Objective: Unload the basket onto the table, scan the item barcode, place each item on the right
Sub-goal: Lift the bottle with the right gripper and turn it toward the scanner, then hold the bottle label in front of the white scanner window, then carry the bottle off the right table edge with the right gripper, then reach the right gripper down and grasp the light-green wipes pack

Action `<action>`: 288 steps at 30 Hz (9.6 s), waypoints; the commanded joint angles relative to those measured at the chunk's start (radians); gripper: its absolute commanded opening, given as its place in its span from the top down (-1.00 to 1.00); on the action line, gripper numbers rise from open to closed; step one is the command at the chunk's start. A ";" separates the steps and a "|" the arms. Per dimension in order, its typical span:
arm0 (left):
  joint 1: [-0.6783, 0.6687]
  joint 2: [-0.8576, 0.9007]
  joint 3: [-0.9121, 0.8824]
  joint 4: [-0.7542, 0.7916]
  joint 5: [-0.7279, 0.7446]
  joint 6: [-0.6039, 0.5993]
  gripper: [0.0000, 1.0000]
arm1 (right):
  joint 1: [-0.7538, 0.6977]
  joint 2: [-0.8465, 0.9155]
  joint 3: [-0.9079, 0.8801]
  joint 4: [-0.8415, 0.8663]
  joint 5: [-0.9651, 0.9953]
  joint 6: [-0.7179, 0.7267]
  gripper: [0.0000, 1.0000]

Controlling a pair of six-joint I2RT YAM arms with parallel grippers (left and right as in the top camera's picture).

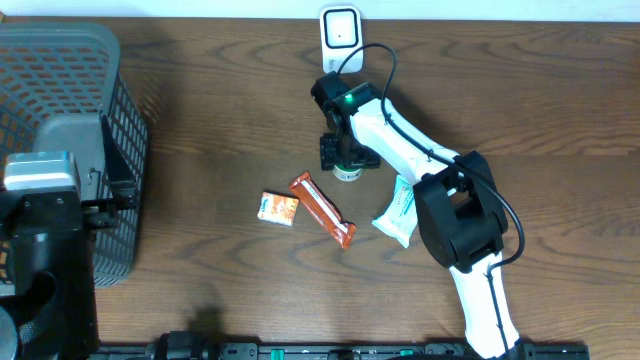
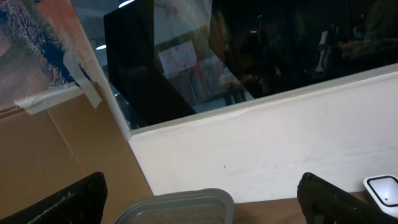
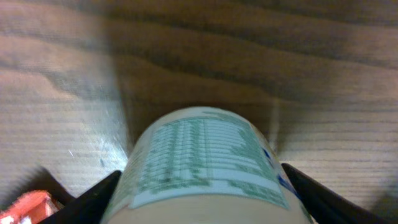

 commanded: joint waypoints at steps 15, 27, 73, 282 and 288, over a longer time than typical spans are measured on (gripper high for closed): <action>-0.005 -0.010 0.007 0.024 -0.009 0.013 -0.96 | -0.005 0.036 -0.048 -0.061 0.008 0.065 -0.05; -0.005 -0.166 0.007 0.032 -0.008 0.013 -0.96 | -0.066 0.032 0.229 -0.361 -0.001 -0.037 0.17; -0.005 -0.323 0.007 -0.059 -0.009 0.013 -0.96 | -0.071 -0.068 0.510 0.193 0.249 -0.338 0.26; -0.005 -0.323 -0.063 -0.752 -0.005 0.009 -0.96 | 0.299 -0.509 -0.944 0.366 0.692 -0.159 -0.99; -0.005 -0.322 -0.063 -0.752 -0.005 0.009 -0.96 | 0.196 -0.509 -0.954 0.414 0.627 -0.226 -0.44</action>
